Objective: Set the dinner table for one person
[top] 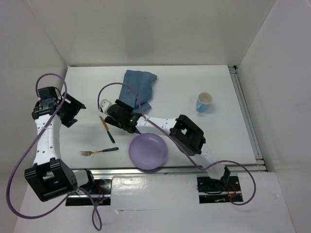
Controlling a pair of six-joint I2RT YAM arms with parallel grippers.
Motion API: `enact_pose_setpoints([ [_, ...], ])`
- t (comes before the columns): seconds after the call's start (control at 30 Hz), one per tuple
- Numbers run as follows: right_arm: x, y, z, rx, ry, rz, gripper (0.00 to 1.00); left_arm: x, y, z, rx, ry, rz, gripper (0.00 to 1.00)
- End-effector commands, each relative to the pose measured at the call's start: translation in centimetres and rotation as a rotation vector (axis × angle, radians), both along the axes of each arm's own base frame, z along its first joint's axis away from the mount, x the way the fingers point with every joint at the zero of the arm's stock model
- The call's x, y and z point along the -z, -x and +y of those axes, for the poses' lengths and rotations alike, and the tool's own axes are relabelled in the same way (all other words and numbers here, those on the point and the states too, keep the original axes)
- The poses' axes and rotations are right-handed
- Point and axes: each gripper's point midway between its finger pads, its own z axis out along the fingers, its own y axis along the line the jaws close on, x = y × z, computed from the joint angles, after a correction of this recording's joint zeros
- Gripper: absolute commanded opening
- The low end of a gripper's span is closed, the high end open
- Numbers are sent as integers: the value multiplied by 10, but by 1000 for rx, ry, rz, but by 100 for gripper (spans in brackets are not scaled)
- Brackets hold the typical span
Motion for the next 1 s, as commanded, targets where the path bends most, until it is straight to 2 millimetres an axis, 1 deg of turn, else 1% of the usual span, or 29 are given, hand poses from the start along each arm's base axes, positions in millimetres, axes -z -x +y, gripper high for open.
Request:
enact_pose_setpoints([
  [0.0,-46,-26,18,-20,-46,-184,83,-11,1,-2,-14,27,-33,89],
  [0.03,-45,-27,22,-37,-45,-200,83,-10,2,-2,-7,21,-32,89],
  [0.07,-42,-27,21,-42,-34,-204,83,-7,3,-3,-7,24,-24,89],
  [0.1,-36,-28,22,-47,-23,-206,83,-7,3,-3,-7,24,-24,90],
  [0.13,-34,-28,21,-56,-6,-216,82,-7,3,-3,-7,24,-24,90],
  [0.17,-26,-28,21,-57,6,-209,82,-3,5,-4,-7,28,-14,90],
  [0.23,-26,-28,22,-71,10,-209,82,-4,3,-3,-7,24,-23,90],
  [0.3,-19,-25,21,-77,17,-192,82,0,7,-2,-16,28,-15,90],
  [0.37,-19,-25,21,-77,17,-192,82,-1,5,-2,-11,31,-26,90],
  [0.4,-11,-23,18,-75,30,-176,83,-1,5,-2,-11,31,-26,90],
  [0.47,-12,-21,15,-75,34,-173,88,-1,5,-2,-11,31,-26,90],
  [0.5,-6,-17,11,-80,39,-156,90,-1,5,-2,-11,31,-26,90],
  [0.6,-9,-12,2,-75,33,-149,93,-1,5,-2,-11,31,-26,90],
  [0.63,-10,-8,-1,-78,25,-138,93,2,7,-3,-11,34,-18,90],
  [0.67,-10,-8,-1,-78,25,-138,93,2,7,-3,-11,34,-18,90],
  [0.7,-5,-7,-3,-79,36,-132,94,0,5,-4,-5,38,-29,90],
  [0.8,-4,-8,-6,-77,56,-151,94,3,6,-6,1,48,-24,90],
  [0.83,-1,-9,-11,-70,76,-155,95,2,4,-5,1,44,-32,90],
  [0.87,-4,-10,-9,-74,71,-169,95,2,4,-5,1,44,-32,90],
  [0.9,-2,-12,-9,-64,71,-175,95,2,4,-5,1,44,-32,90],
  [0.93,-6,-14,-11,-53,77,-196,95,2,4,-5,1,44,-32,90],
  [0.97,3,-17,-12,-48,99,-209,95,2,4,-5,1,44,-32,90],
])
